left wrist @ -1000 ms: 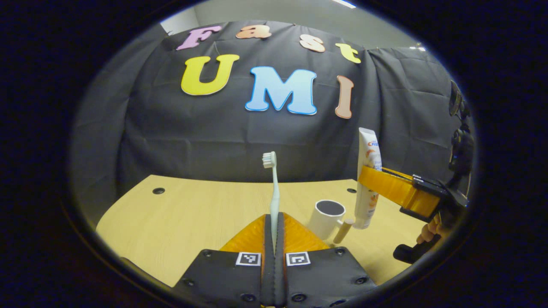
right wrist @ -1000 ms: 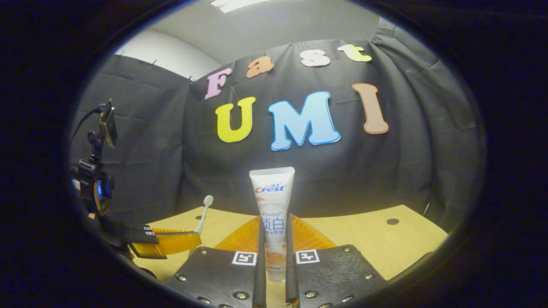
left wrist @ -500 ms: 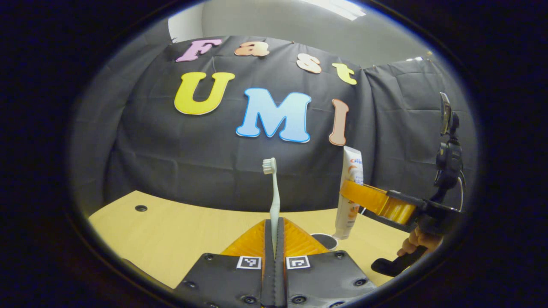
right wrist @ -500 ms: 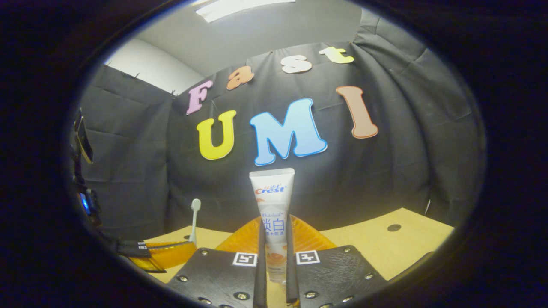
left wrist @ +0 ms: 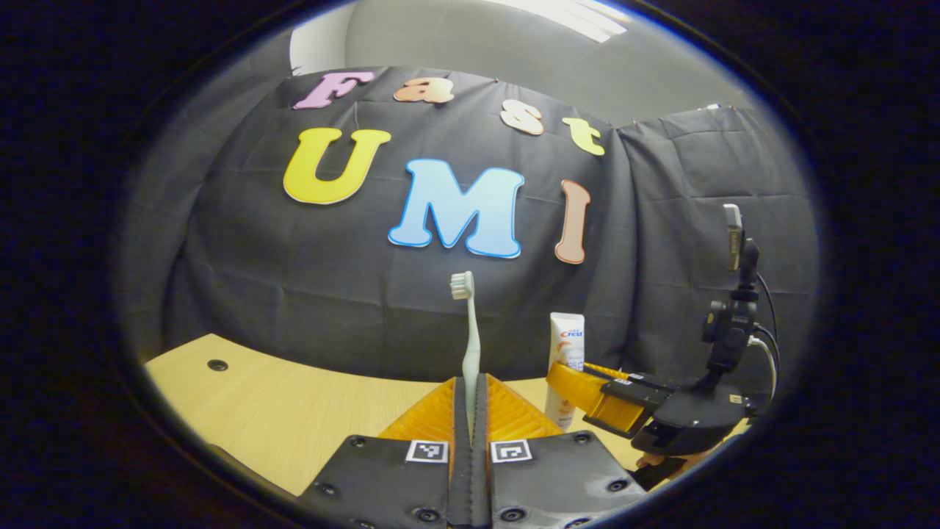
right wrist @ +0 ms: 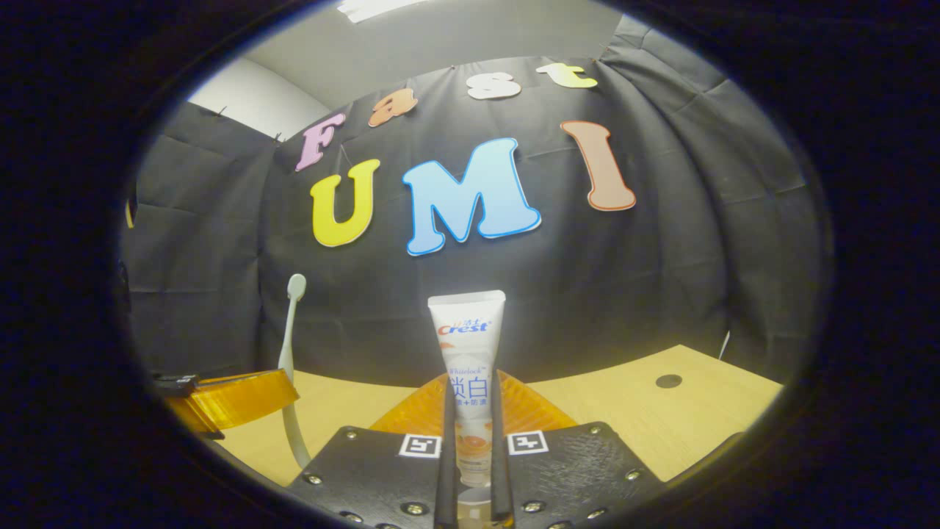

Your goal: Put the toothbrush and toothpaste on the desktop into the cup, then pick up the cup and place it on the coaster on the desktop.

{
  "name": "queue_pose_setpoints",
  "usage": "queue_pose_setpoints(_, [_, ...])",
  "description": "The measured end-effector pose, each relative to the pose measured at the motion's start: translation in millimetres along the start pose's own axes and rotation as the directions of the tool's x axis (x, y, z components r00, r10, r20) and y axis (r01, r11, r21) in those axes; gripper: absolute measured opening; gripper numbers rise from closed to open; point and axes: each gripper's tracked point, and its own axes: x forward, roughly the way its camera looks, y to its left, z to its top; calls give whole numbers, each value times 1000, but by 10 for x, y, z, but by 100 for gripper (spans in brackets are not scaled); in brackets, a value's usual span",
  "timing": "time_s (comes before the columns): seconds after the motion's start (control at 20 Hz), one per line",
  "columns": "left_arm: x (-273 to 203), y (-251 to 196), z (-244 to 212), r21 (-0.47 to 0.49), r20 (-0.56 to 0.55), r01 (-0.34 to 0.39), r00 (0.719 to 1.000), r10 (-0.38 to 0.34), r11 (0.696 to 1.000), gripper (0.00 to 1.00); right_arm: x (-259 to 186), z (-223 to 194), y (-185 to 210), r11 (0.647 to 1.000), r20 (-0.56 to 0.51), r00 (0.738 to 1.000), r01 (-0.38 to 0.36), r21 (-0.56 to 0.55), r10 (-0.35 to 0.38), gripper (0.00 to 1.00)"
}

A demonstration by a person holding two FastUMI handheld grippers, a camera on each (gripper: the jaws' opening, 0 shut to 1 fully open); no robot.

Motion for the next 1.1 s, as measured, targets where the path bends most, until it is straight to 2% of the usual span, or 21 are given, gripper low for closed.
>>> queue_pose_setpoints(0.35, [186,-154,-30,10,-12,38,999,-38,999,5,103,-431,-54,999,-158,987,2,-34,-8,24])
queue_pose_setpoints(0.6, [253,-216,-26,-7,-11,63,998,-63,998,5,69,-658,-36,1000,-254,967,-27,13,30,27])
queue_pose_setpoints(0.65, [256,-209,-28,-8,-11,61,998,-62,998,6,48,-693,-27,999,-264,964,-34,9,35,34])
queue_pose_setpoints(0.75, [273,-207,-38,-11,-12,64,998,-64,998,5,23,-693,-33,999,-269,962,-45,-11,40,22])
queue_pose_setpoints(0.8, [274,-210,-38,-12,-14,64,998,-65,998,7,4,-697,-28,999,-279,960,-50,-22,41,25])
queue_pose_setpoints(0.85, [287,-216,-37,-13,-15,68,998,-68,998,5,-16,-719,-25,998,-279,959,-61,-29,51,43])
queue_pose_setpoints(0.95, [297,-239,-44,-13,-14,71,997,-72,997,7,-25,-675,-24,997,-272,961,-65,-45,50,43])
queue_pose_setpoints(1.1, [308,-224,-26,-19,-6,69,998,-69,997,7,-39,-598,-46,996,-253,967,-61,-63,43,49])
